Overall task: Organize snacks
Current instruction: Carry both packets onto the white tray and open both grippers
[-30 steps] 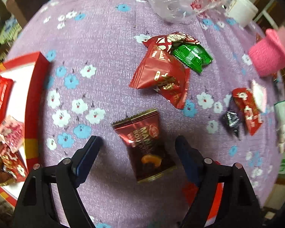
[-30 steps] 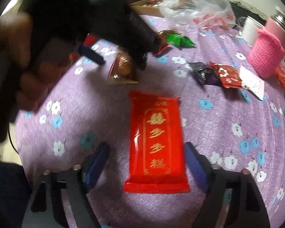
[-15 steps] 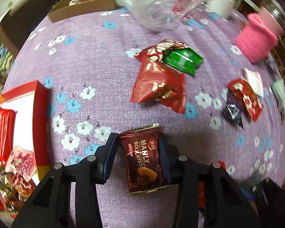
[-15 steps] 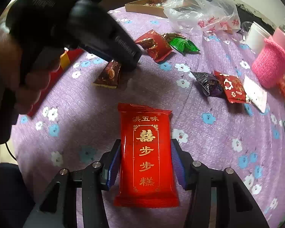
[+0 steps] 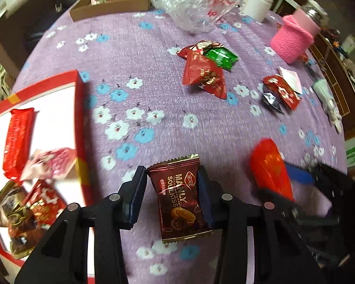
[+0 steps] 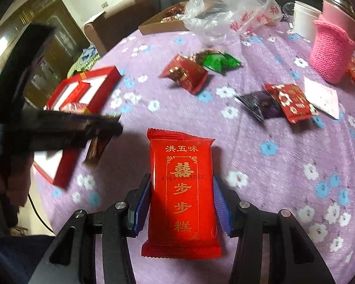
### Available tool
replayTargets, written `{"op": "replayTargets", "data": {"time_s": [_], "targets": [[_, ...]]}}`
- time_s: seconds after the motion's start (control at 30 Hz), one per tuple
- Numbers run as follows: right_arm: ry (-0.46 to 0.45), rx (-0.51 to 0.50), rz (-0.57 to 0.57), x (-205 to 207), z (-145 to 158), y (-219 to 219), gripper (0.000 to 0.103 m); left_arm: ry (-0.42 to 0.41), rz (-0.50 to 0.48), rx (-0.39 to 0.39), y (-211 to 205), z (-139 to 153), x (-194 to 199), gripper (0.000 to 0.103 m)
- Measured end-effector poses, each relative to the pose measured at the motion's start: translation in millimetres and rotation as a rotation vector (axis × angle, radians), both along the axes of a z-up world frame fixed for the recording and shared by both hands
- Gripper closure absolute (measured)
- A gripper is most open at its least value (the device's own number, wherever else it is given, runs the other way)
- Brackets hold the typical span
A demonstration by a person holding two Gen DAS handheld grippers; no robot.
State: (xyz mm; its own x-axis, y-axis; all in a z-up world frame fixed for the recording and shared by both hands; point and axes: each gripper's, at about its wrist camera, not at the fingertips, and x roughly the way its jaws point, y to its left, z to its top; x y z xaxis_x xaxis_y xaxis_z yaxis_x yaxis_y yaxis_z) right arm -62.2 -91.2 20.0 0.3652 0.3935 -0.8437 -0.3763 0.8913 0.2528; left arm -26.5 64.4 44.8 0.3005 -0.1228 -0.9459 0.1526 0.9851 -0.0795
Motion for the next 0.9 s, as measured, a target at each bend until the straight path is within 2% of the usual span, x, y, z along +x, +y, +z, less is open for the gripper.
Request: {"op": "replayTargets", "data": {"time_s": [0.23,0.5,0.9], "targets": [[-0.021,0.01,0.065,2.6,8.2,34.4,0.053,-0.091,-0.009,0.065,13.8,20.4,-18.5,0.063],[-0.06,-0.001,0.168,9.4,24.1,79.0,0.053,-0.219,0.108,0.169,66.3,52.0,-30.1,0.063],[-0.129,-0.001,0.334,22.6,47.1,159.7,0.053,-0.254,0.29,0.197,138.3,63.4,-43.7,0.063]]}}
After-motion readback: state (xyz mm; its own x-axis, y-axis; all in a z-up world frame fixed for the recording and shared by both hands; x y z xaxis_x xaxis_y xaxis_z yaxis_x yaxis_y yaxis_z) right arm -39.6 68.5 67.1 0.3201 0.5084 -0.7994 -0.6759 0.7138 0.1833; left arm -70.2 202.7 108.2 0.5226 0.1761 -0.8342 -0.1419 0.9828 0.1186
